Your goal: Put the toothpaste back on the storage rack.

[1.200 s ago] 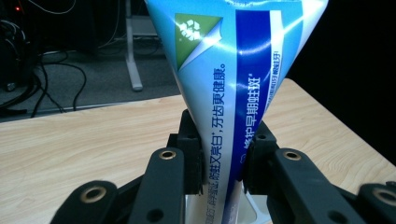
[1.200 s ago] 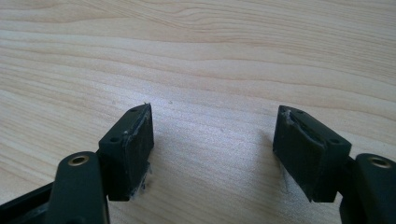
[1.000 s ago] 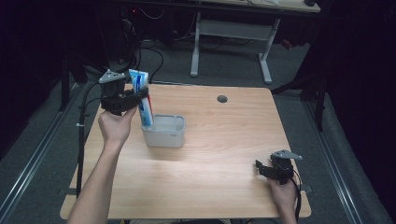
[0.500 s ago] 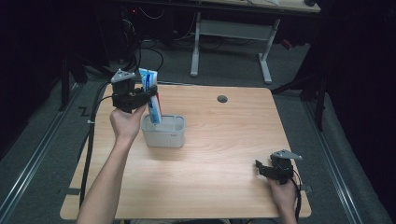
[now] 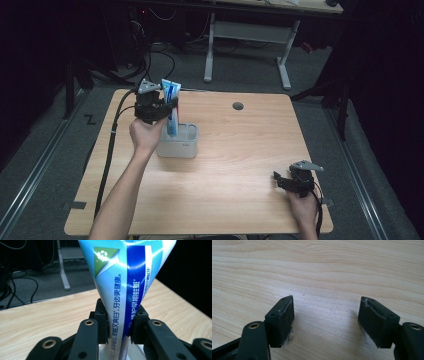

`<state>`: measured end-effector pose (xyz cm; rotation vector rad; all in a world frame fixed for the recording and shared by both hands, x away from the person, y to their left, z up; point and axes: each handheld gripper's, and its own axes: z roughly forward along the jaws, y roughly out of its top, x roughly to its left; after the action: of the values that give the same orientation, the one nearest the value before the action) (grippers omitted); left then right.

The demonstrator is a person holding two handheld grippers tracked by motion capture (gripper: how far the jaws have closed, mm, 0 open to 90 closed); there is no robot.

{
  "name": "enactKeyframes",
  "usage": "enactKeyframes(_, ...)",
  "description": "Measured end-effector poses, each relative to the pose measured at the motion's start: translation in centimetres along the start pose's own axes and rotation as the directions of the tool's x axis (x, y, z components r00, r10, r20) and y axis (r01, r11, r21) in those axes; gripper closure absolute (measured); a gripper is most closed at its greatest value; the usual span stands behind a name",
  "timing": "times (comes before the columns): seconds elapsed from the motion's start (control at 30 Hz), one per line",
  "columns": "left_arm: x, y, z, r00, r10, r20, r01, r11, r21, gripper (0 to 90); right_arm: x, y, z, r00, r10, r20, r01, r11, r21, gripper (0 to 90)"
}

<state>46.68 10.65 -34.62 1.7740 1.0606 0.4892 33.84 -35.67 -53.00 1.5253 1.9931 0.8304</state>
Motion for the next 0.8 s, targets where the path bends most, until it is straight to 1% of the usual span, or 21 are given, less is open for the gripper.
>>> enactKeyframes(0.03, -0.1, -0.2, 0.2, 1.0, 0.009, -0.004, -0.009, 0.9999, 0.006, 72.9, 0.0, 0.0, 0.0, 1.0, 0.002, -0.002, -0.002, 1.0, 0.0, 28.9)
enactKeyframes(0.17, 0.0, -0.6, 0.6, 1.0, -0.003, 0.004, 0.003, 1.0, 0.006, 72.8, 0.0, 0.0, 0.0, 1.0, 0.002, -0.002, -0.002, 1.0, 0.0, 28.9)
enactKeyframes(0.33, 0.2, -1.3, 1.2, 1.0, -0.006, -0.002, 0.006, 0.9996, 0.028, 72.5, 0.0, 0.0, 0.0, 1.0, 0.0, -0.002, 0.0, 1.0, 0.0, 28.9)
enactKeyframes(0.5, 0.1, -2.0, 1.8, 1.0, 0.004, -0.006, -0.004, 0.999, 0.044, 72.4, 0.0, 0.0, 0.0, 1.0, 0.0, -0.002, 0.0, 1.0, 0.0, 28.9)
enactKeyframes(0.67, 0.1, -2.9, 2.3, 0.9999, -0.002, -0.014, 0.003, 0.9977, 0.068, 72.4, 0.0, 0.0, 0.0, 1.0, 0.001, -0.002, -0.001, 1.0, 0.001, 28.9)
enactKeyframes(0.8, 0.2, -3.5, 2.5, 0.9998, 0.0, -0.022, 0.002, 0.9971, 0.077, 72.3, 0.0, 0.0, 0.0, 1.0, 0.003, -0.001, -0.003, 1.0, 0.0, 28.9)
